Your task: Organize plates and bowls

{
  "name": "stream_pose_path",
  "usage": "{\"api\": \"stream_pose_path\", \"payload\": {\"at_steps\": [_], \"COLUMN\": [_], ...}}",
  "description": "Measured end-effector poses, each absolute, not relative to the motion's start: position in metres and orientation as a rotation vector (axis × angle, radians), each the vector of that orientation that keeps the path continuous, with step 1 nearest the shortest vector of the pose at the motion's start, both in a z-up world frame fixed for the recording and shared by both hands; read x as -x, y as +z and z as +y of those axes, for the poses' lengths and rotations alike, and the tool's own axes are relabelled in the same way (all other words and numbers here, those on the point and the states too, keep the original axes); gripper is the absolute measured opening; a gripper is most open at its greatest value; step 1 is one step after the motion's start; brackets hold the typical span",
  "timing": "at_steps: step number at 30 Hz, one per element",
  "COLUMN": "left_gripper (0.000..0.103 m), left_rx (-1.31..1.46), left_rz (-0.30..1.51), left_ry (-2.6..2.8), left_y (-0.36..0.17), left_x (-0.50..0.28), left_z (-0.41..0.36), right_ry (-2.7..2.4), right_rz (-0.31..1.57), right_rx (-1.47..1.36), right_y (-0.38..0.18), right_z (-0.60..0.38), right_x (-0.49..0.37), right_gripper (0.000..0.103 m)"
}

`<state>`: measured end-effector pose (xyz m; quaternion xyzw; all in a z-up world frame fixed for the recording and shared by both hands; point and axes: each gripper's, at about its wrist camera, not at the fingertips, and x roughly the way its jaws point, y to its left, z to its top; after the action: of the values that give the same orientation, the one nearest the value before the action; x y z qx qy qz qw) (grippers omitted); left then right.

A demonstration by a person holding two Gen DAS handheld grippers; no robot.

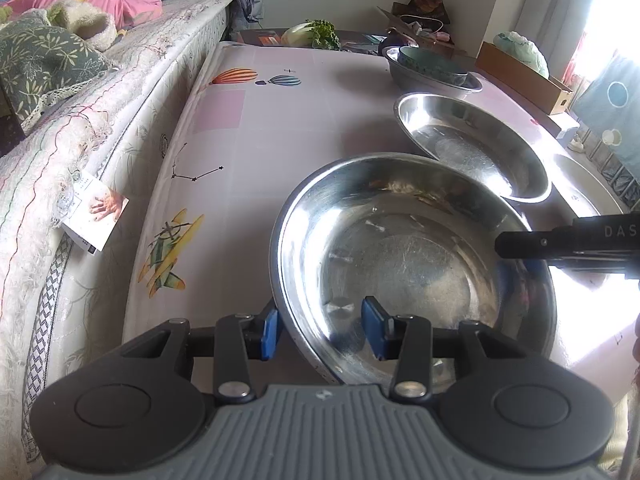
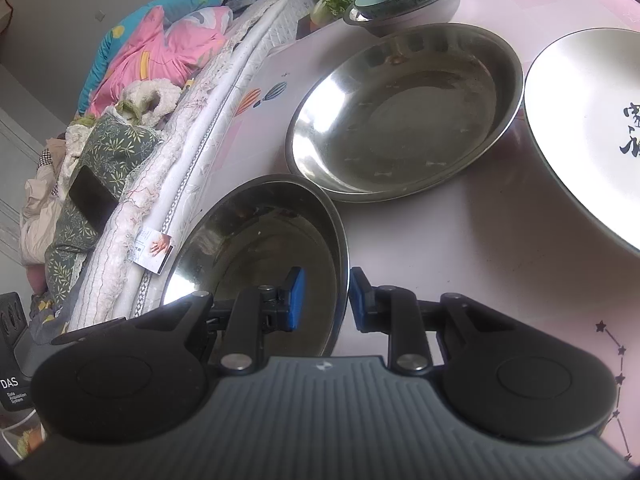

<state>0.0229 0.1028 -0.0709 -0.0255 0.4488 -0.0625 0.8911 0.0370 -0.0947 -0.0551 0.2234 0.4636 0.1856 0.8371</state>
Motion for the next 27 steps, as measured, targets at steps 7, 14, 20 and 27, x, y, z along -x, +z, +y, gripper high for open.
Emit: {"api": "stream_pose_path", "payload": {"at_steps": [7,14,20,27], "left_gripper": [0.037,0.031,0.033,0.033], "left_rx": [0.005,-0.013,-0.054,-0.055], "left_rz": [0.911,0.907,0.914,0.913], "left_ry": [-0.1,-0.1,-0.105,-0.094], "left_y": [-0.073,-0.073,-0.074,-0.074], "left_x": [-0.027,-0.03,-0.035,-0.038], "left_z": [0.1,0.1,0.096,0.095], "right_ry": [0.403,0.416,0.413,0.412], "right_rz": [0.991,0.99,0.992,0.991], "right_rx": [-0.477,-0.475,-0.469,-0.47], "right_y": [-0.063,-0.064,-0.065,-0.064], "right_z": [-0.097,-0.096,-0.095,-0.094], "right_x": [-0.036,-0.037,-0.036,-0.036], "right_gripper": [0.021,0.016,0.015,0.015]}}
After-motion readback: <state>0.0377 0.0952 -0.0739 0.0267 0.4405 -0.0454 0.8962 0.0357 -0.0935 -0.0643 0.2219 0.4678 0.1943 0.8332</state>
